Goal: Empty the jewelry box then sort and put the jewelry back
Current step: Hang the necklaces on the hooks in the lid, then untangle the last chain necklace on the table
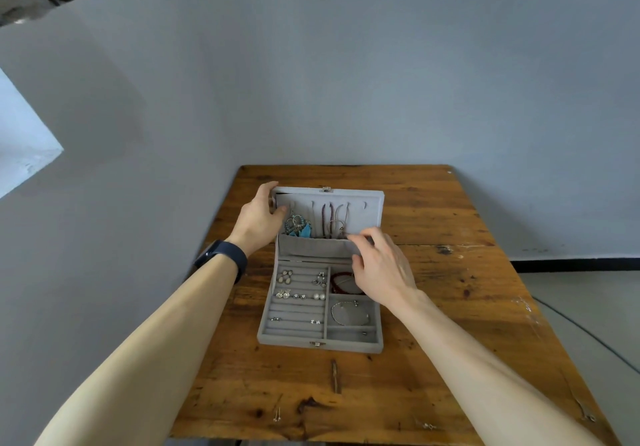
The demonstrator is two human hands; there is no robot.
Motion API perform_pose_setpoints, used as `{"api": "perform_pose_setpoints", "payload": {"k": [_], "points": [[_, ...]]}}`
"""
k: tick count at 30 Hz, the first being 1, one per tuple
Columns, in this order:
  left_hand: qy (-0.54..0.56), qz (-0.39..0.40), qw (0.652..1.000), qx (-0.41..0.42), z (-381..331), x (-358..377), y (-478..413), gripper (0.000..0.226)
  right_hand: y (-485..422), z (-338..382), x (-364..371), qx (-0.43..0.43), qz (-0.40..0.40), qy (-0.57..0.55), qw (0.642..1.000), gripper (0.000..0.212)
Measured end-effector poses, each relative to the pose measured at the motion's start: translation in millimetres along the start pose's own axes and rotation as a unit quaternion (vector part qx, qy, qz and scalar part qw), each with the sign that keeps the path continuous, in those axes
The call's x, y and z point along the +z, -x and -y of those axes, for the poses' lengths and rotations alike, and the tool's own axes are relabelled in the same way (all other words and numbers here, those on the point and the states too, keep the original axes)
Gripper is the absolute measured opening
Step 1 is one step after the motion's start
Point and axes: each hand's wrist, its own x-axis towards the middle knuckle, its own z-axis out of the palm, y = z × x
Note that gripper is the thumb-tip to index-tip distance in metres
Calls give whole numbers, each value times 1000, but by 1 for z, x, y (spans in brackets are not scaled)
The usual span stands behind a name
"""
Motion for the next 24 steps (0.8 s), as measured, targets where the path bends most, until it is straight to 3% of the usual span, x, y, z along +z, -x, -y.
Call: {"api": "perform_pose_setpoints", "payload": {"k": [16, 24], "points": [[41, 13, 997, -65, 10, 6, 17, 62, 24, 16, -9, -8, -14, -83, 996, 30], [30, -32, 999, -12, 37, -10, 108, 44, 100, 66, -6, -15, -10, -183, 983, 27]]}}
